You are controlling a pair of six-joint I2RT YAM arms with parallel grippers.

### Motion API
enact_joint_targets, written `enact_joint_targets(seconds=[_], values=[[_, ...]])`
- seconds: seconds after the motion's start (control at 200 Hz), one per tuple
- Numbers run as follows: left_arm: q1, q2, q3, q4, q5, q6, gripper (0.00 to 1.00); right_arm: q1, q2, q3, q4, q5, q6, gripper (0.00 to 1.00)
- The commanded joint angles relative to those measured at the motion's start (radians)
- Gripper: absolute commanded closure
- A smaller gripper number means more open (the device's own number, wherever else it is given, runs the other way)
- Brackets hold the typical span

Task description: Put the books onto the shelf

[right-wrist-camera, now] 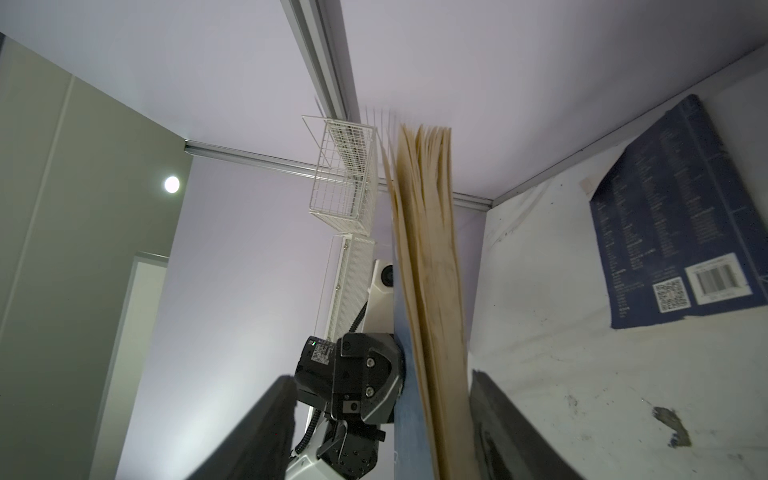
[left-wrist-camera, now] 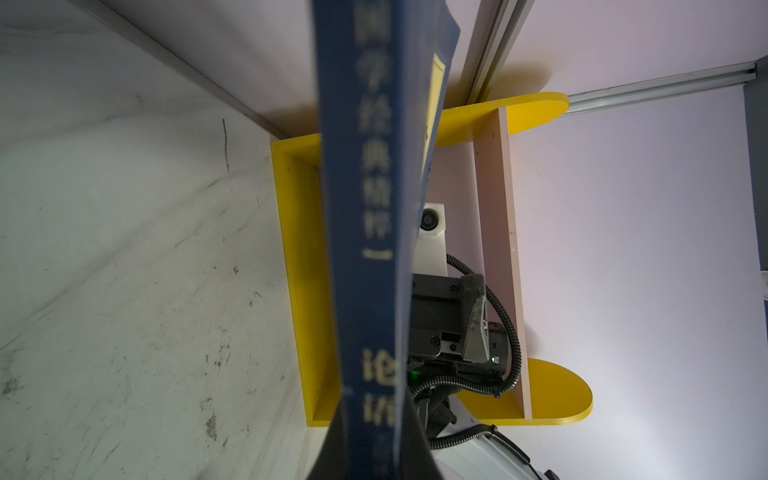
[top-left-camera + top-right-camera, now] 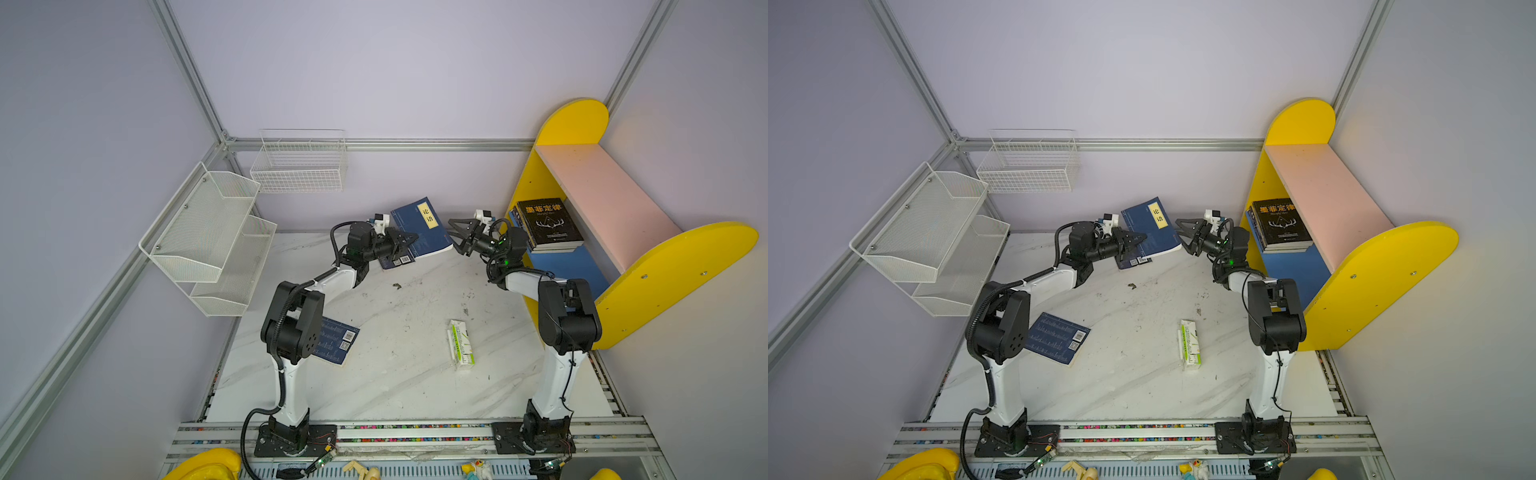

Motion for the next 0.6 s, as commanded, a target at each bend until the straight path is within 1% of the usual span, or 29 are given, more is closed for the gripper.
enact_joint_targets(seconds=[0.0, 0.035, 0.08, 0.14, 0.175, 0.24, 0.34, 0.48, 0.595], values=[[0.016, -0.016, 0.097, 0.008, -0.085, 0.052, 1.00, 0.007, -0.111, -0.033, -0.224, 0.085, -0.208, 0.23], [0.016, -0.011, 0.106, 0.005, -0.098, 0.057, 1.00, 0.013, -0.136, -0.042, -0.274, 0.106, -0.251, 0.20], [0.016, -0.007, 0.113, -0.001, -0.120, 0.053, 1.00, 0.022, -0.158, -0.050, -0.338, 0.133, -0.298, 0.19], [0.017, 0.004, 0.120, 0.013, -0.149, 0.039, 1.00, 0.045, -0.171, -0.070, -0.368, 0.170, -0.321, 0.18], [0.018, 0.011, 0.119, 0.024, -0.174, 0.023, 1.00, 0.060, -0.170, -0.083, -0.365, 0.184, -0.315, 0.18], [0.017, 0.024, 0.128, 0.047, -0.204, -0.005, 1.00, 0.107, -0.155, -0.107, -0.306, 0.203, -0.280, 0.18], [0.012, 0.041, 0.140, 0.057, -0.236, -0.020, 1.00, 0.168, -0.118, -0.100, -0.226, 0.222, -0.233, 0.18], [0.006, 0.022, 0.112, 0.076, -0.276, -0.026, 1.00, 0.176, -0.085, -0.050, -0.300, 0.217, -0.258, 0.18], [0.014, 0.001, 0.074, 0.084, -0.272, -0.043, 1.00, 0.179, -0.054, -0.041, -0.333, 0.166, -0.258, 0.18]])
